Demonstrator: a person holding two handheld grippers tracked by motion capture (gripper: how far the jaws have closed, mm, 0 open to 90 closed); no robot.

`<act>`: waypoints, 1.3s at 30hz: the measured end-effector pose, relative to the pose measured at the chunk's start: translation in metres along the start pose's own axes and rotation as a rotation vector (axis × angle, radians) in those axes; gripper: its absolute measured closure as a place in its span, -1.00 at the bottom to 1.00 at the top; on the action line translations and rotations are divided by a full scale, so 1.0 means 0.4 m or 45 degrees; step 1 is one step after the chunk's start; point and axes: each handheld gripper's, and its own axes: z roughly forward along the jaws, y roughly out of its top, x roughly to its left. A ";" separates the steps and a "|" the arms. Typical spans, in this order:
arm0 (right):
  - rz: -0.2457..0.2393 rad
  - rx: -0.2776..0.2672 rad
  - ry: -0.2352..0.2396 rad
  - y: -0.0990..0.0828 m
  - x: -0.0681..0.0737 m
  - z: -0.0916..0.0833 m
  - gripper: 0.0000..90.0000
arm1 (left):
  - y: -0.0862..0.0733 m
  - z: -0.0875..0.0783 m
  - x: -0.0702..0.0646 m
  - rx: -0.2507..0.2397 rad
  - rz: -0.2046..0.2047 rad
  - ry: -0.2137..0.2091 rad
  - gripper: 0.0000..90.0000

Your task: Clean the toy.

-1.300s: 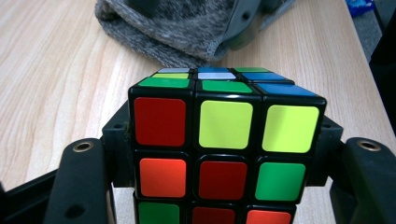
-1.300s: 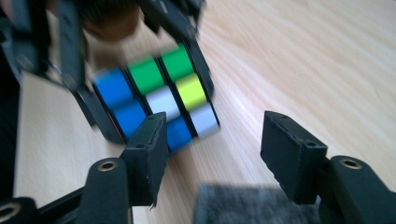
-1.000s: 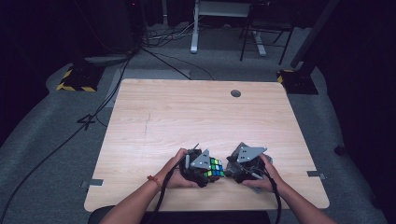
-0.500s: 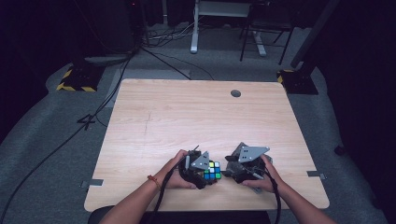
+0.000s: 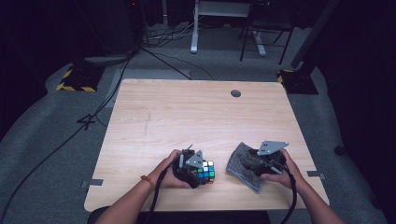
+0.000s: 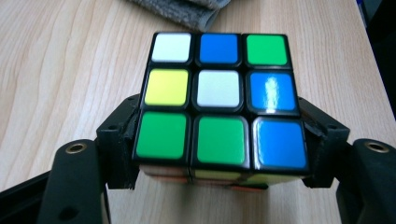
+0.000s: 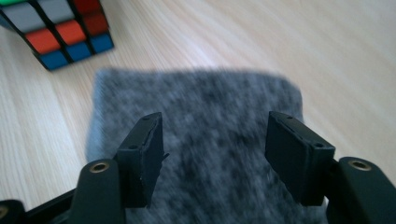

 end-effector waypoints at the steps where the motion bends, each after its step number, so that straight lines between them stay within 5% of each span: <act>1: 0.023 0.022 0.011 -0.009 -0.010 0.003 -0.16 | -0.004 -0.001 0.000 0.009 -0.009 0.003 -0.35; 7: 0.035 0.110 0.027 -0.039 -0.022 0.041 -0.12 | -0.014 0.001 0.001 0.014 -0.062 0.002 -0.47; 13: 0.083 0.072 0.069 -0.050 -0.037 0.051 0.00 | -0.016 0.016 0.001 -0.003 -0.107 0.015 -0.65; 20: 0.069 0.046 0.060 -0.047 -0.036 0.054 0.54 | -0.005 0.041 -0.002 0.046 -0.090 0.006 -0.46; 25: 0.024 0.043 0.032 -0.038 -0.026 0.052 0.70 | -0.004 0.045 -0.002 0.029 -0.075 0.005 -0.29; 31: 0.006 -0.085 0.076 -0.003 -0.010 0.022 0.72 | 0.011 0.048 -0.010 0.065 -0.032 0.044 -0.28; 36: -0.033 -0.216 0.152 0.058 0.029 -0.020 0.72 | 0.035 0.050 -0.020 0.070 0.005 0.067 -0.27; 39: -0.096 -0.227 0.194 0.095 0.069 -0.018 0.71 | 0.053 0.052 -0.026 0.065 0.022 0.080 -0.27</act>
